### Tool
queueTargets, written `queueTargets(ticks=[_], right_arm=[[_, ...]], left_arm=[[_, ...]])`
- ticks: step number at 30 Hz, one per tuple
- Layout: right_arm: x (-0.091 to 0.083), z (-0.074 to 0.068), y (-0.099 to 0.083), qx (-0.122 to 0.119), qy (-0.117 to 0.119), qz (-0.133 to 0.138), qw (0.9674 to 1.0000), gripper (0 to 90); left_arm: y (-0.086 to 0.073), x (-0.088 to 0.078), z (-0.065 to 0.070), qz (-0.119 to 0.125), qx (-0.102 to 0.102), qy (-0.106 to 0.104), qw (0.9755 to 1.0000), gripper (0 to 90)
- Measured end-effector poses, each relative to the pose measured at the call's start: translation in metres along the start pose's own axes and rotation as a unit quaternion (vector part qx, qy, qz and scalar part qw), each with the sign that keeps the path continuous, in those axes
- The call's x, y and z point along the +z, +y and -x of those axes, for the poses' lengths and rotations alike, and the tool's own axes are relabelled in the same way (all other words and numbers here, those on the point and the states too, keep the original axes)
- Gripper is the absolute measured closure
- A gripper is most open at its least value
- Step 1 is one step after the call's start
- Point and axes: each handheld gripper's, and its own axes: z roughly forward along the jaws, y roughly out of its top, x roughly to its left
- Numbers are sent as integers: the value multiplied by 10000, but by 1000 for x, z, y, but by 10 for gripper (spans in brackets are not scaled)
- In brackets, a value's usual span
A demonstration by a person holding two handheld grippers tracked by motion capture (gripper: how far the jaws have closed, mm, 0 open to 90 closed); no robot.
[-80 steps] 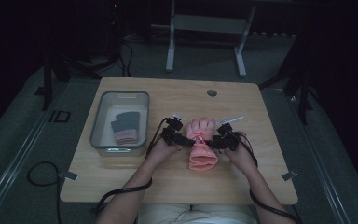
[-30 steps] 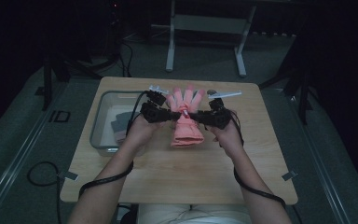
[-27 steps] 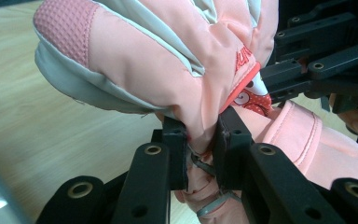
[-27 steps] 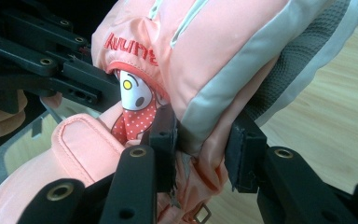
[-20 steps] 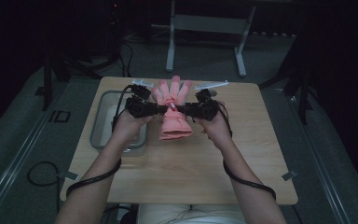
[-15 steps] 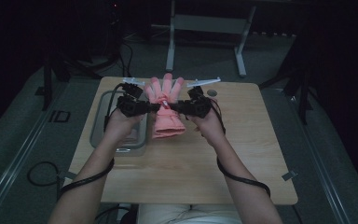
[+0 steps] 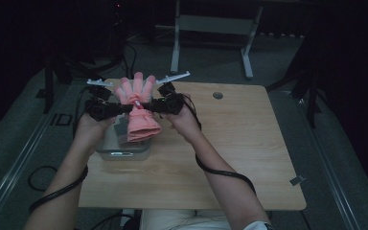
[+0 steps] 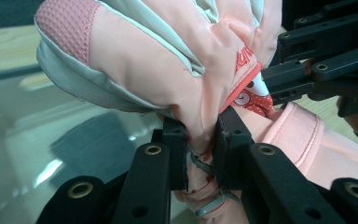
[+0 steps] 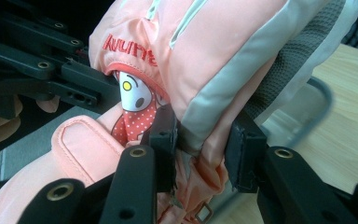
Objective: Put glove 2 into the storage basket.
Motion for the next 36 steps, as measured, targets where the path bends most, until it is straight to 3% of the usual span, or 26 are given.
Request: queueTargets(ticks=[7,13,21,31,36], right_arm=[[37,-2,7,-24,164,-288,9994,673],[54,8,3,-15,102,-503,9987,674],[78,22,-14,160,68,-820,9965,675],[106,32,-34,360,-8,-1174,9924,674],[114,34,-36,457,-42,-1236,9913,663]], left_arm=[[-16,1,-26,1,-362,105,9993,769],[-25,19,-38,-45,-610,89,9981,769],[-41,45,-50,-352,-747,158,9965,769],[-59,68,-65,-693,-1096,291,9911,765],[-60,73,-66,-880,-1127,505,9884,757]])
